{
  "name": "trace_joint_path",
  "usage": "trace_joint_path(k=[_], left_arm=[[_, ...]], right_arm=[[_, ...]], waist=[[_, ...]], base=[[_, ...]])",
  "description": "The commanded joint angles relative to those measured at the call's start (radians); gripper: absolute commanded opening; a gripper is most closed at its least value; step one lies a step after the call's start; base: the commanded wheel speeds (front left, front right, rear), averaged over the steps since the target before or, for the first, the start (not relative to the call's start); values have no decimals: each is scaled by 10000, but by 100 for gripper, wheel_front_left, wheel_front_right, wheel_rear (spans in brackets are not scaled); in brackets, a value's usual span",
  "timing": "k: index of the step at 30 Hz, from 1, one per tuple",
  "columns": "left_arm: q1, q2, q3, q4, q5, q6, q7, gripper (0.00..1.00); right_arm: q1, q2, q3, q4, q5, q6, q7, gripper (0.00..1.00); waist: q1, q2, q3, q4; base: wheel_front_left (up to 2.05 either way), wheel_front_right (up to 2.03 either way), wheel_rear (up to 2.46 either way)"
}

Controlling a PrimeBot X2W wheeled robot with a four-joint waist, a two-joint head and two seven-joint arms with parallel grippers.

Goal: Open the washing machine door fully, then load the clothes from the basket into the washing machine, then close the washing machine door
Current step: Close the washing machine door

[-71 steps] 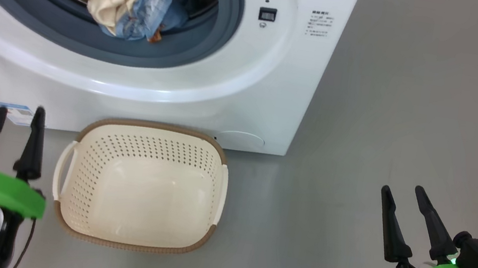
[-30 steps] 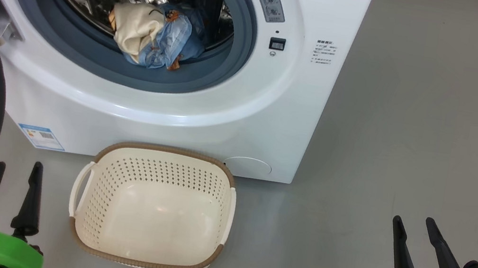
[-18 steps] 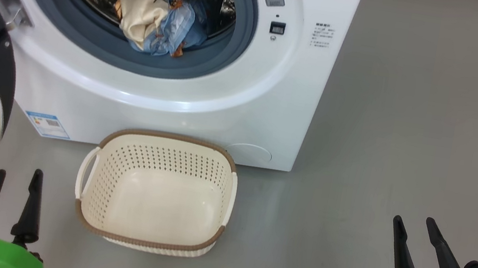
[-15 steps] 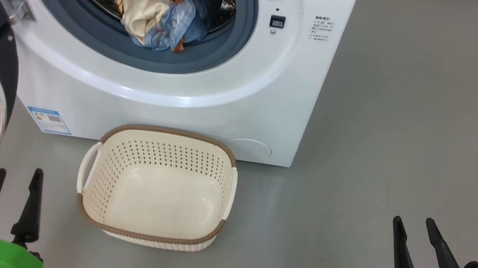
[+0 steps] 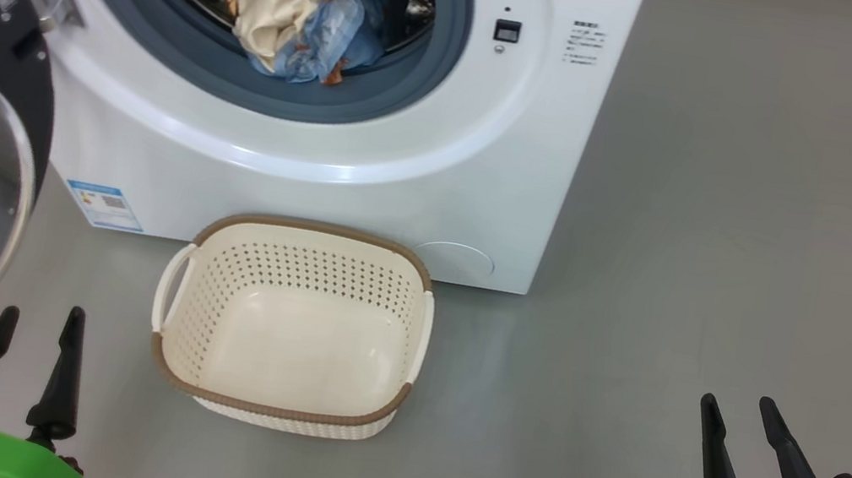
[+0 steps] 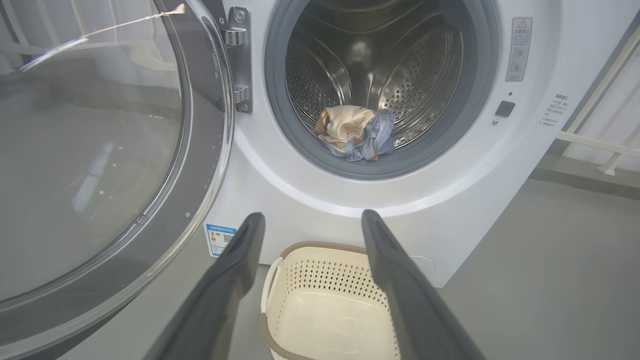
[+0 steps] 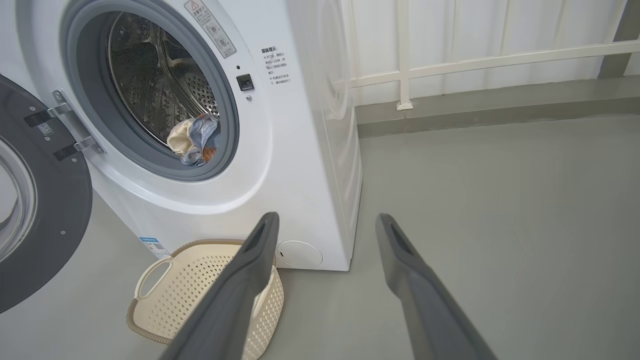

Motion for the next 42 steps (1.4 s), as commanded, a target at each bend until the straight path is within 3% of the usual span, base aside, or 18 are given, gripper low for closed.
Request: trace_joint_path(k=[1,10,32,38,42], left_arm=[[-137,199,367,-276,-25,17,-63,100],[224,-81,697,-425,-6,17,-63,100],[1058,-839,1311,-532,292,17,-63,100],[1286,-912,1364,-576,335,17,-63,100],[1411,-980,1557,-688,354,17,-63,100]], right_arm=[[-49,-185,226,-278,49,16,-120,100],[-330,-291,605,-233,60,16,-120,100],[-767,-704,1650,266,329,16,-120,100],[-739,-695,1900,333,420,16,-120,100],[-875,-705,2114,398,461,16,-120,100]], waist=[[0,0,-7,126],[0,0,24,1034],[0,0,-461,4202],[0,0,-631,4847],[0,0,-593,4900]], base=[[0,0,0],[0,0,0],[0,0,0],[0,0,0],[0,0,0]])
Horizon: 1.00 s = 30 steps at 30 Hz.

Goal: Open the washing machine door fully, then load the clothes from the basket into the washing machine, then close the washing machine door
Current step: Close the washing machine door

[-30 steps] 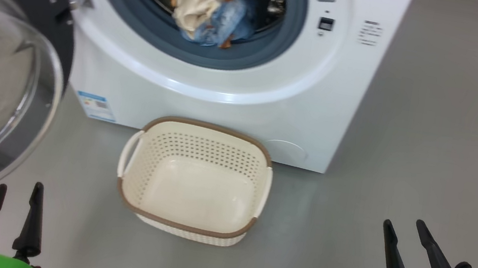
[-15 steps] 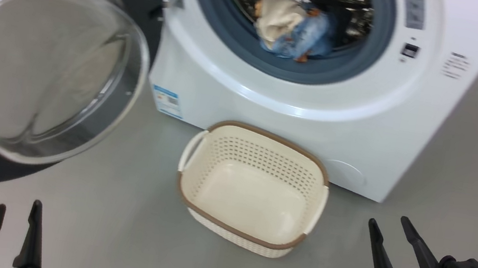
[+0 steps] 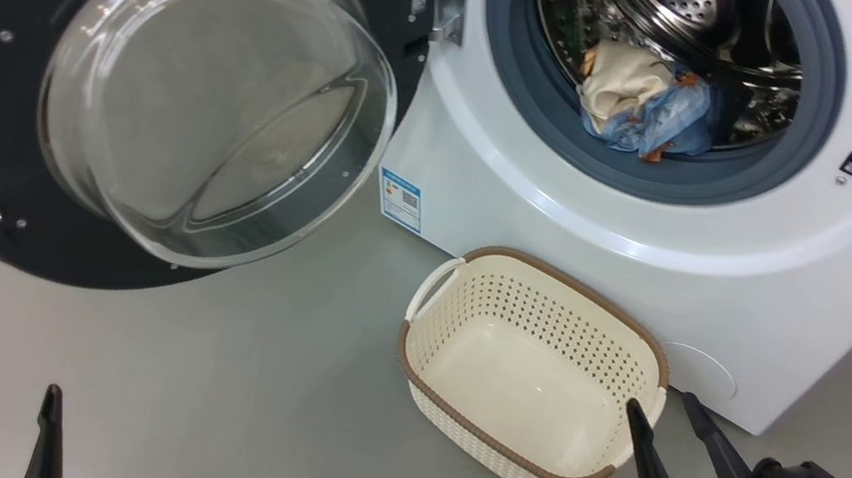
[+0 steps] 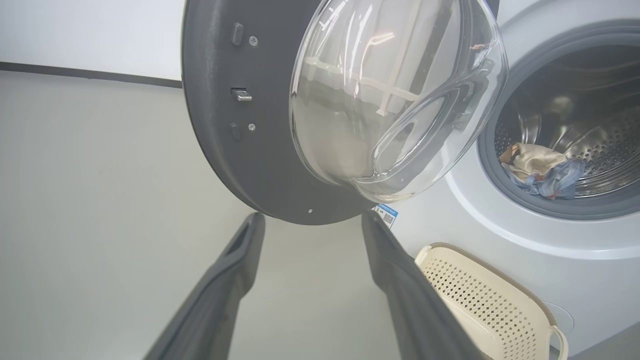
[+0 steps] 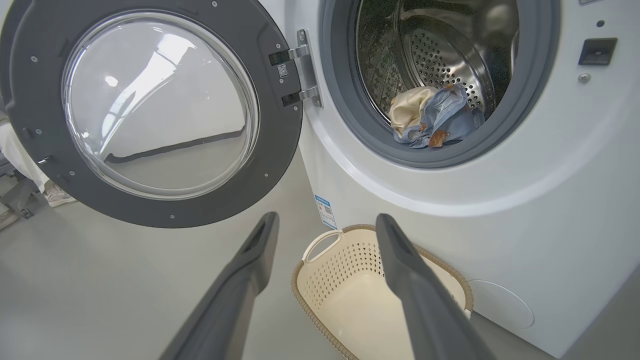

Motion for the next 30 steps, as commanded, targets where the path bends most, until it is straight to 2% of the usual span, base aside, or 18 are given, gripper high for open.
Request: trace_joint_path(k=[1,11,12,14,17,20,24,30], left_arm=[[-132,117,414,-302,150,17,-63,100],[7,-98,702,-546,187,17,-63,100],[-30,-113,743,-609,85,17,-63,50],[-136,-17,830,-784,-51,17,-63,0],[-481,334,1105,-1243,-464,17,-63,0],[-1015,1078,1332,-1670,-907,17,-63,0],[-2016,2439,1516,-1828,-2019,17,-63,0],[-3742,4849,1477,-576,-4815,17,-30,0]], right_arm=[[-372,-139,248,-188,71,16,-120,100],[-717,-205,584,14,203,16,-120,100],[-707,-196,583,16,218,16,-120,100],[-649,-167,557,4,228,16,-120,100],[-547,-115,484,-38,205,16,-120,100],[-499,-80,362,-85,162,16,-120,100],[-420,9,142,-176,89,16,-120,100],[-445,170,69,-300,-57,16,-120,100]], waist=[[0,0,-35,111],[0,0,39,167],[0,0,41,168],[0,0,64,171],[0,0,140,181],[0,0,259,192],[0,0,384,192],[0,0,711,-167]], base=[[0,0,0],[0,0,0],[0,0,0],[0,0,0],[0,0,0],[0,0,0],[0,0,0],[0,0,0]])
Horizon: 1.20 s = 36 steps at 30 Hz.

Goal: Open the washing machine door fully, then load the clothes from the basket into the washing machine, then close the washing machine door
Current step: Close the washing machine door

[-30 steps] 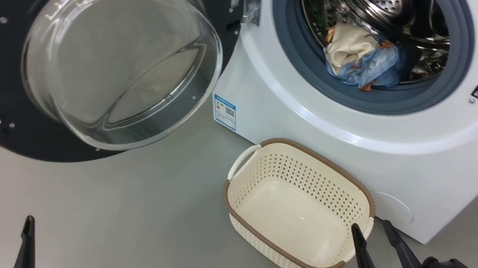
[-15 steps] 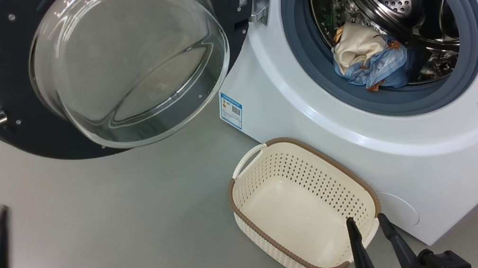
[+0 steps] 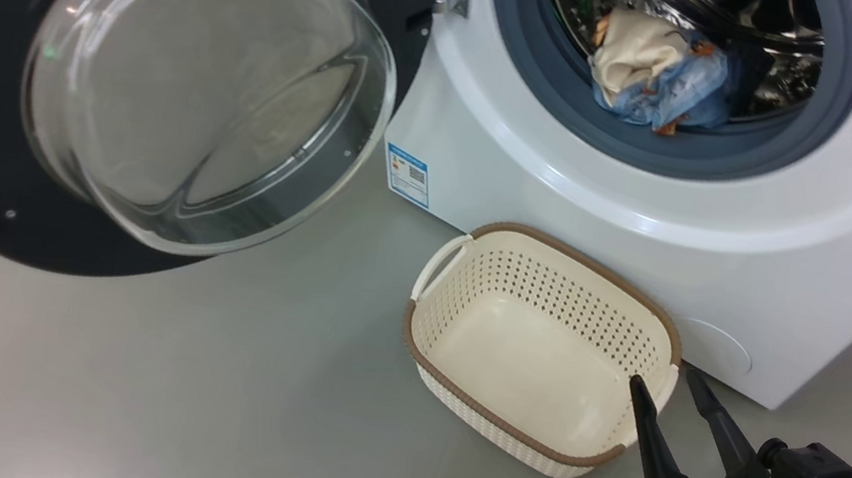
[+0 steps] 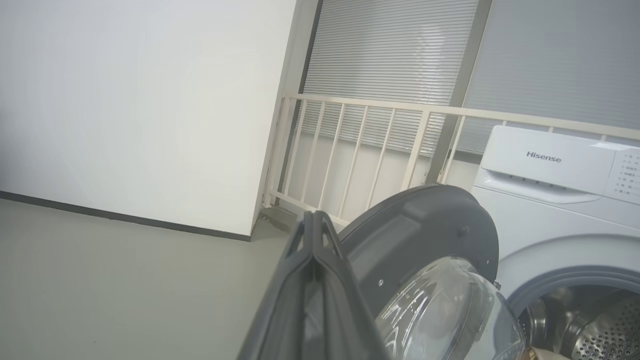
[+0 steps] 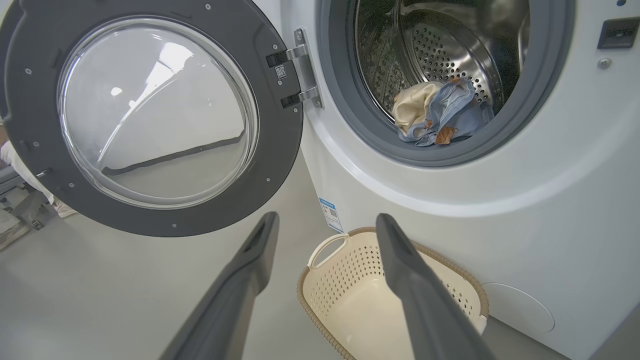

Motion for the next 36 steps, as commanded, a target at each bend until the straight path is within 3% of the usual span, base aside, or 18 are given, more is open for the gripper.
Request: trace_joint_path(k=[1,4,10,18,24,36], left_arm=[[-886,1181,230,404,-968,15,65,0],[-1704,2113,-101,1491,-2378,15,544,0],[-3168,3338,-758,3260,-4521,15,1857,0],[-4459,3727,-1123,4495,-6091,15,3250,0],[-5274,3824,-1317,5573,-6328,15,3384,0],[-5326,3814,-1907,6288,-6776,15,4864,0]], right_arm=[[-138,40,220,-264,-88,16,-120,100],[-208,65,230,-266,-138,16,-120,100],[-502,17,336,-250,-236,16,-120,100],[-767,-42,411,-272,-332,16,-120,100],[-1009,-93,529,-295,-384,16,-120,100],[-1291,-182,574,-293,-494,16,-120,100]], waist=[[0,0,249,-305],[0,0,433,-501],[0,0,899,-850],[0,0,1324,-1033],[0,0,1671,-1208],[0,0,2027,-1545]], base=[[0,0,0],[0,0,0],[0,0,0],[0,0,0],[0,0,0],[0,0,0]])
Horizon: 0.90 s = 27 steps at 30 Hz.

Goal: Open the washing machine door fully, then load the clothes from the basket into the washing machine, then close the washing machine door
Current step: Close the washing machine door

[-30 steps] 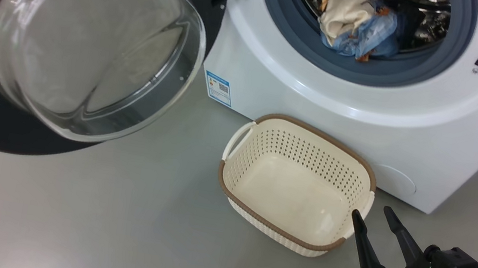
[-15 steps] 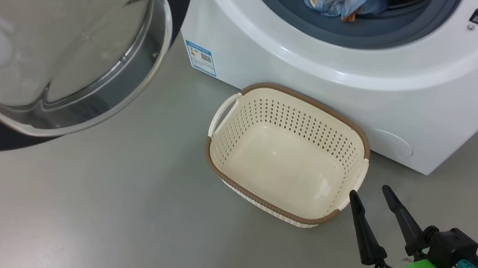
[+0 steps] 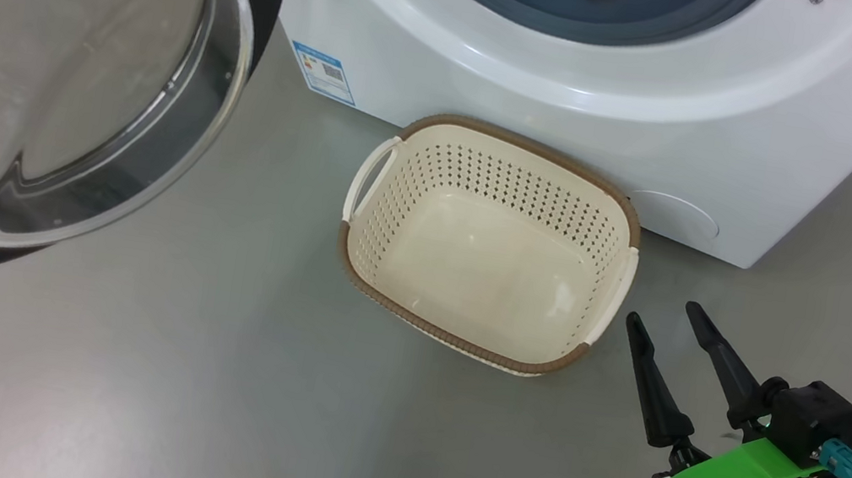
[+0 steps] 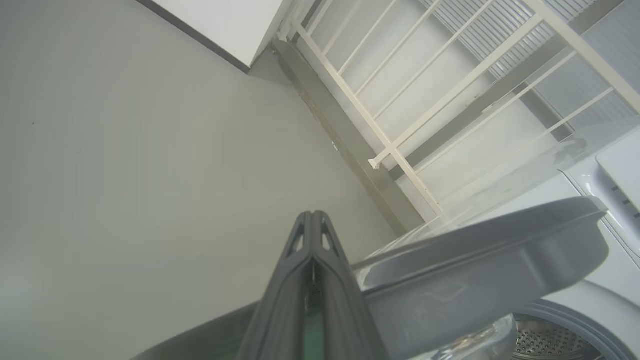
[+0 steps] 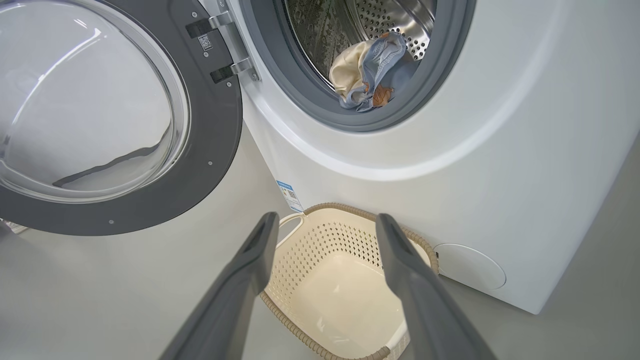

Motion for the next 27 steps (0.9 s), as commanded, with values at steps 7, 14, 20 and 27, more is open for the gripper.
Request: trace_joint_path(k=[7,14,20,27], left_arm=[[-130,907,169,-206,-426,13,1102,0],[11,819,32,-475,-683,13,2102,0],[341,679,110,-845,-1068,13,3030,0],[714,517,217,-1510,-1272,13,3935,0]], right_arm=[[-60,2,207,-250,-150,16,-120,100],[-62,41,170,-204,-166,16,-120,100],[-4,18,111,-200,-142,16,-120,100],[128,18,-33,-213,-111,16,-120,100]], waist=[[0,-1,52,-74],[0,-1,-50,-34],[0,-1,-195,-4],[0,-1,-443,105]], base=[[0,0,0],[0,0,0],[0,0,0],[0,0,0]])
